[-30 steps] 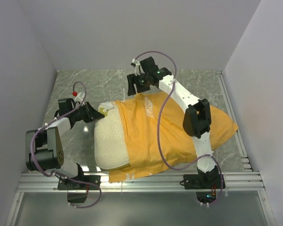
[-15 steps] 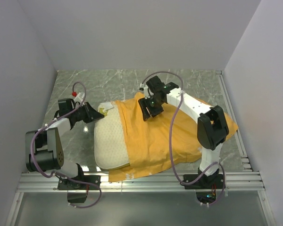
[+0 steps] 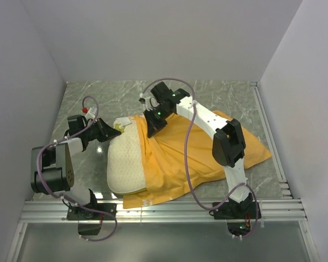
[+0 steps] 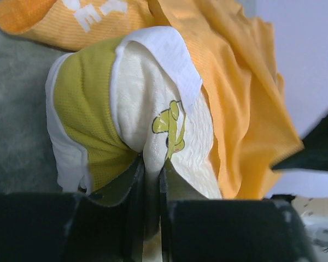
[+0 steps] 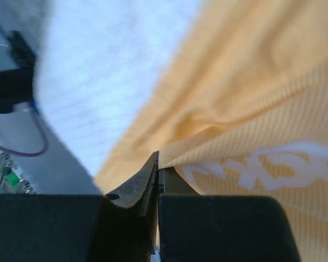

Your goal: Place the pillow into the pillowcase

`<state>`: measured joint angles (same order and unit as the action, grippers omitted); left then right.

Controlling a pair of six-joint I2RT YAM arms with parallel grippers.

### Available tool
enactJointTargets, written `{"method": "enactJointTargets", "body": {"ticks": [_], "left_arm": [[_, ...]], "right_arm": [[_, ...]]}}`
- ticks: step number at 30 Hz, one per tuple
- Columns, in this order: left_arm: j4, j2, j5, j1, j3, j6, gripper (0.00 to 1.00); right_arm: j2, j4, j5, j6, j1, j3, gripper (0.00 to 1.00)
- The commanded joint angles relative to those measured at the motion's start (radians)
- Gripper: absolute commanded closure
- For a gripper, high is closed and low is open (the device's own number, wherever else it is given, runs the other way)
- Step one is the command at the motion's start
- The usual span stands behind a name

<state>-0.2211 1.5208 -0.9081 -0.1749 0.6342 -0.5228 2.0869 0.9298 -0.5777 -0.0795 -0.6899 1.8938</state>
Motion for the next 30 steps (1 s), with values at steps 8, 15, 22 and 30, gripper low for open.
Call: {"method": "enactJointTargets", "body": {"ticks": [8,15,22,30], "left_arm": [[-0.534,0.013,-0.055,0.002,-0.033,-0.477,1.00],[-0.189,-0.036,0.012,0.000,-0.012,-0.203,0.77],[0.527,-0.105,0.118,-0.008,0.264,0.454,0.38],[1.115,-0.277,0.228,0.083,0.398,1.435,0.20]], "right_arm": [[0.024,-0.106,-0.207,-0.037,-0.034,0.274,1.00],[0.100,-0.039,0.218,0.070,0.036,0.197,1.00],[-0.055,0.058,0.141,0.139,0.138,0.032,0.31],[-0.390,0.113,0.268,0.240,0.179,-0.397,0.33]]}}
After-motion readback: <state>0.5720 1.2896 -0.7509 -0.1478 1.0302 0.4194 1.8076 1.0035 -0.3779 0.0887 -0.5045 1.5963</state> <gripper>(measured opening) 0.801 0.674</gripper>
